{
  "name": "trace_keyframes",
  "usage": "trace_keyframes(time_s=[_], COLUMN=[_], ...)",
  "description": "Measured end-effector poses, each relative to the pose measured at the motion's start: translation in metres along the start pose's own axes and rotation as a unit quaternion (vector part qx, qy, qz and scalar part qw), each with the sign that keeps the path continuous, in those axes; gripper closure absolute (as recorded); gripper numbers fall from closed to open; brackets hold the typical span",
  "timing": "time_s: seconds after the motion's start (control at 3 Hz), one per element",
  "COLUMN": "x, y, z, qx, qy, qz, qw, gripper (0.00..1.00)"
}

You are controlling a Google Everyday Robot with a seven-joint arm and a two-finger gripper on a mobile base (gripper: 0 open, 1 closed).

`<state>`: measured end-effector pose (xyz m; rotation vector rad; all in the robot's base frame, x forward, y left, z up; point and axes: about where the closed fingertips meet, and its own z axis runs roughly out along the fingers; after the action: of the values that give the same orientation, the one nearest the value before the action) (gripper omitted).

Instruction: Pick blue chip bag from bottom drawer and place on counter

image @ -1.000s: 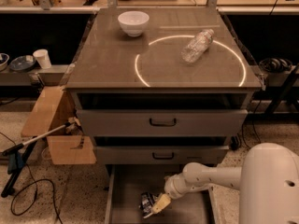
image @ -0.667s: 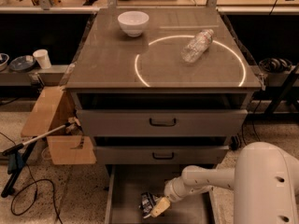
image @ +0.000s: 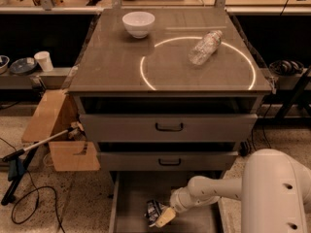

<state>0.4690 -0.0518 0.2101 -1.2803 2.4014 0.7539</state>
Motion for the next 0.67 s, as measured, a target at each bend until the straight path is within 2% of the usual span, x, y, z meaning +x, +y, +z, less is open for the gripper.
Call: trace_keyframes(time_s=[0.33,0.67], x=[0.0052,0.0064], y=[-0.0042,-0.0058], z=[0.0169,0.0238], qx=[0.021,0.031], qy=[-0.009,-0.012], qz=[0.010,0.013], qw=[0.9997,0.9994], gripper=[0.00,0.00])
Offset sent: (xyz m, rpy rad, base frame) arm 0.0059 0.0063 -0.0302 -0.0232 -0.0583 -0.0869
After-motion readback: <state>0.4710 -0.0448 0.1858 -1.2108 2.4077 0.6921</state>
